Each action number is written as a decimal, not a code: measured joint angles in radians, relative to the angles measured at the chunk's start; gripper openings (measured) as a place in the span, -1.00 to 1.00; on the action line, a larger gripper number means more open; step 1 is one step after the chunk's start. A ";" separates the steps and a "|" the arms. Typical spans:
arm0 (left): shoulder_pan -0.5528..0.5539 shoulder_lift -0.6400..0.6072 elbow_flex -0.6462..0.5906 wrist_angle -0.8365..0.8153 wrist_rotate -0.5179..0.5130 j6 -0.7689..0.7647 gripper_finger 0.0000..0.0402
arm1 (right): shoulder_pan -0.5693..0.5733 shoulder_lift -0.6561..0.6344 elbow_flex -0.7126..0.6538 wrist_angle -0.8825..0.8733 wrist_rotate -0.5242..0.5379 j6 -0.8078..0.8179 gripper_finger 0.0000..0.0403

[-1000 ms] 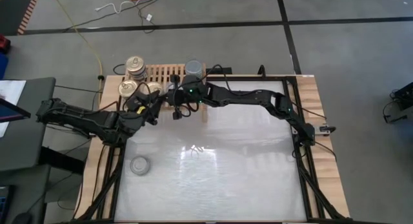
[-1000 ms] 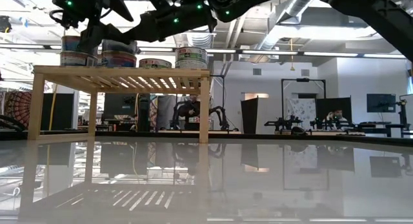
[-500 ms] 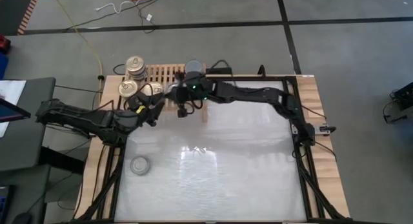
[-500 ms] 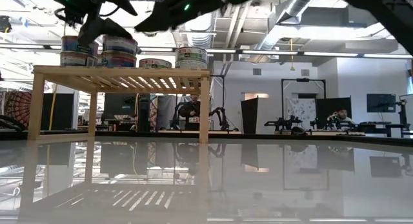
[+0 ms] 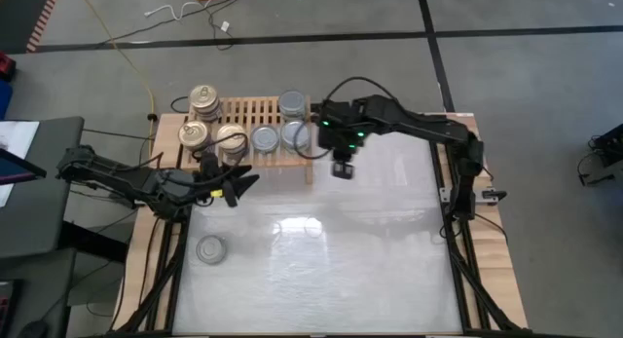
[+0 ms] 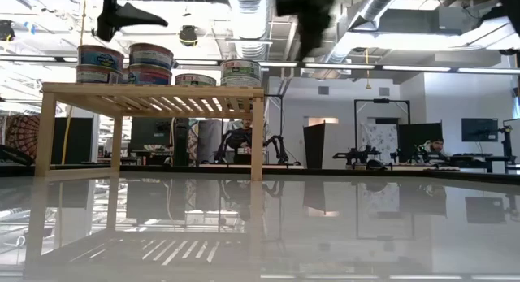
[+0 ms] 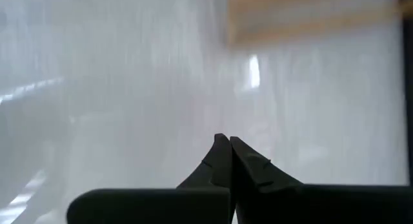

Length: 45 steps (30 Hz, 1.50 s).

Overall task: Stack canned seafood by type on shelf
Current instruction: Stack the green tuna can on top of the bottom left green tuna can on the shelf

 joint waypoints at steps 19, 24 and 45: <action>-0.050 0.062 0.037 -0.244 0.122 -0.114 0.29 | 0.179 -0.710 -1.096 0.612 0.002 0.557 -0.86; -0.081 0.216 0.151 -0.638 0.247 -0.480 0.13 | 0.169 -0.781 -1.182 0.672 0.002 0.607 -0.85; -0.301 0.594 0.258 -1.059 0.879 -0.986 -0.34 | 0.167 -0.799 -1.182 0.658 -0.013 0.416 -0.85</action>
